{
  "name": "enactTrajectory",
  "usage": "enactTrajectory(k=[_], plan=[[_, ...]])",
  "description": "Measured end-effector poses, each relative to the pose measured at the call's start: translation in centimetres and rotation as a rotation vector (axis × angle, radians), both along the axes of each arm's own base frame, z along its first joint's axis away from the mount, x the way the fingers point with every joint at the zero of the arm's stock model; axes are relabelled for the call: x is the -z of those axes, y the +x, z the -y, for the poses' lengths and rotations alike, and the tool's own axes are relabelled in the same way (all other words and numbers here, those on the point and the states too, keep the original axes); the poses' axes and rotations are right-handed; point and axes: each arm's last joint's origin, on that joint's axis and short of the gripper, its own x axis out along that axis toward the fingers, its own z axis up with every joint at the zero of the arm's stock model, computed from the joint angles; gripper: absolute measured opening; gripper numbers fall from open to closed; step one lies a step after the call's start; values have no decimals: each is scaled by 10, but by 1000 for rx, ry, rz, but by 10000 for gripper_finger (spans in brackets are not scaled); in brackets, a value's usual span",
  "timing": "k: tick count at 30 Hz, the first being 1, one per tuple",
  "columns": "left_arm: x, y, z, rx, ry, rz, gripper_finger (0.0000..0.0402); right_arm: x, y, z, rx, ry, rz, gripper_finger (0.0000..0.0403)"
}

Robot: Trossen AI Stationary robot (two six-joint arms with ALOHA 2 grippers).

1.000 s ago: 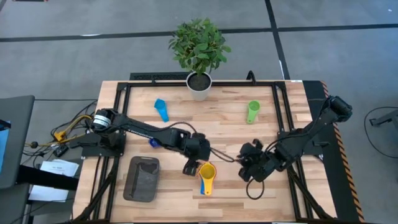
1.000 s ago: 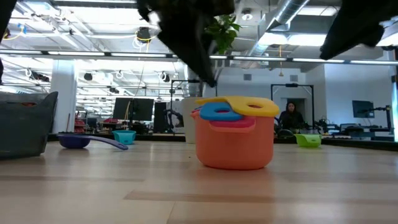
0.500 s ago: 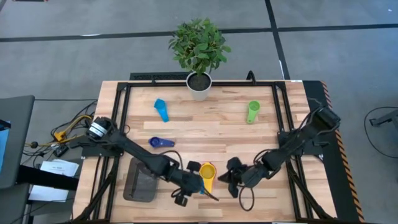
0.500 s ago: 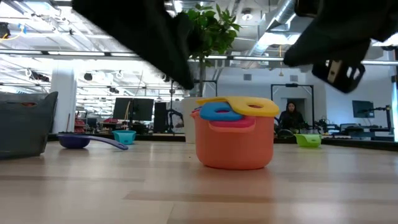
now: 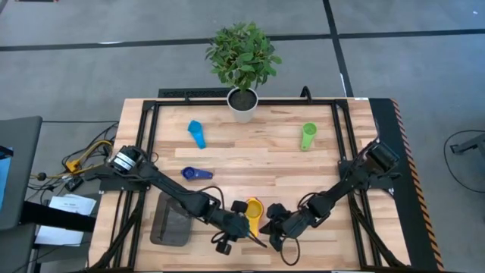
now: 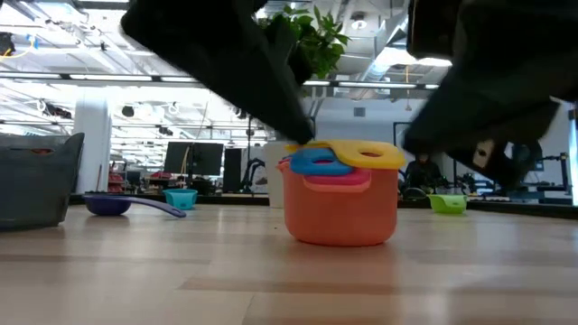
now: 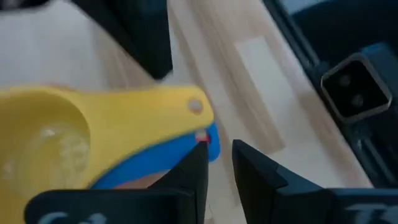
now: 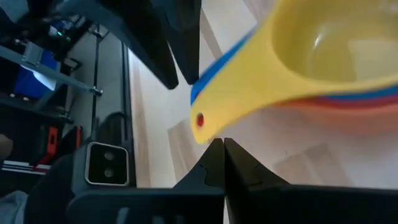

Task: Nest measuring cups in basket
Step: Stack the yellow measuring cup on top of the blue measuring cup

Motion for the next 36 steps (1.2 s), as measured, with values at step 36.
enactTrajectory(k=[36], plan=[[-2,3,-34,-107,42,-92,29,5,18,21,-69,-8,-14,12]])
